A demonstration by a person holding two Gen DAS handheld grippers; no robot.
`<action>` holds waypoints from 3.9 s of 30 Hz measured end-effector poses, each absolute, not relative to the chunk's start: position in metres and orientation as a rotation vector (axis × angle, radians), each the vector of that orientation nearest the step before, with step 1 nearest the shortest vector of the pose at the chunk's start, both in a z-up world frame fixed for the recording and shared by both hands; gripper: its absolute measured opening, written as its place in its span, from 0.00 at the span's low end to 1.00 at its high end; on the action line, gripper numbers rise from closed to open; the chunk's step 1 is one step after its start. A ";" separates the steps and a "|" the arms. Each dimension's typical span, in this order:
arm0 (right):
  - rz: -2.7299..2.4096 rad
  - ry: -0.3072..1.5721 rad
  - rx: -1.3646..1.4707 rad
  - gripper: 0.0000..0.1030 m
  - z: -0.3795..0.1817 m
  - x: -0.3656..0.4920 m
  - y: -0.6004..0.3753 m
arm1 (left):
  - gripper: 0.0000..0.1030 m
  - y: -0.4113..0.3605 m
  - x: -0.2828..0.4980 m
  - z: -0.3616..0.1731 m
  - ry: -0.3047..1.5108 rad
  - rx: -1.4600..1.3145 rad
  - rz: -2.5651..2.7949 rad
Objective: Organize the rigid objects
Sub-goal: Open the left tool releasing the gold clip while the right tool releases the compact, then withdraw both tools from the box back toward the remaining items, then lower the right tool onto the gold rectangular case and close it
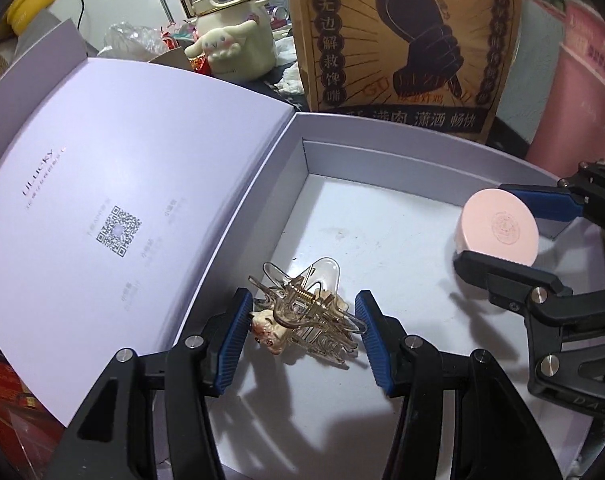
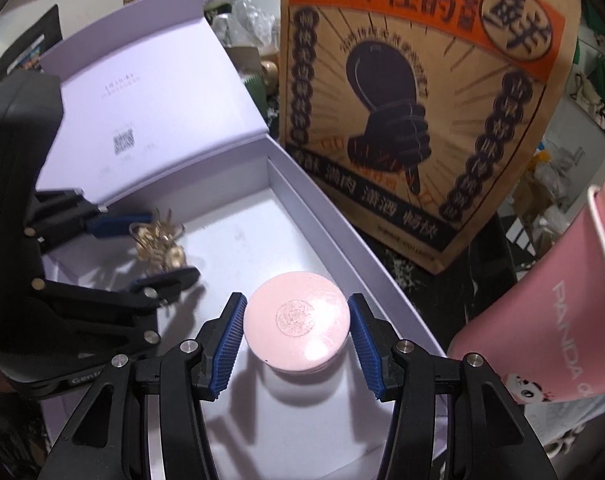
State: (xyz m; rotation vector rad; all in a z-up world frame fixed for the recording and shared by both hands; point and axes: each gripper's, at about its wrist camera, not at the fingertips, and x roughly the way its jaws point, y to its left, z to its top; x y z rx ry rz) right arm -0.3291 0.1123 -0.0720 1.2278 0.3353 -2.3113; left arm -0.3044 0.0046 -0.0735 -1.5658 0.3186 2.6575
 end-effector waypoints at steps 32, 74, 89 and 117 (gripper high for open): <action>-2.433 0.357 1.152 0.65 -0.021 -0.286 0.148 | 0.85 0.015 -0.260 -0.027 0.234 -1.499 2.753; -2.523 0.360 0.791 0.78 0.085 -0.140 0.145 | 0.85 0.004 -0.122 0.091 0.287 -1.086 3.019; -2.505 0.341 0.736 0.79 0.095 -0.094 0.154 | 0.85 0.013 -0.074 0.092 0.227 -1.089 3.005; -2.414 0.269 0.782 0.79 0.033 -0.024 0.158 | 0.85 0.005 -0.014 0.032 0.089 -1.257 2.919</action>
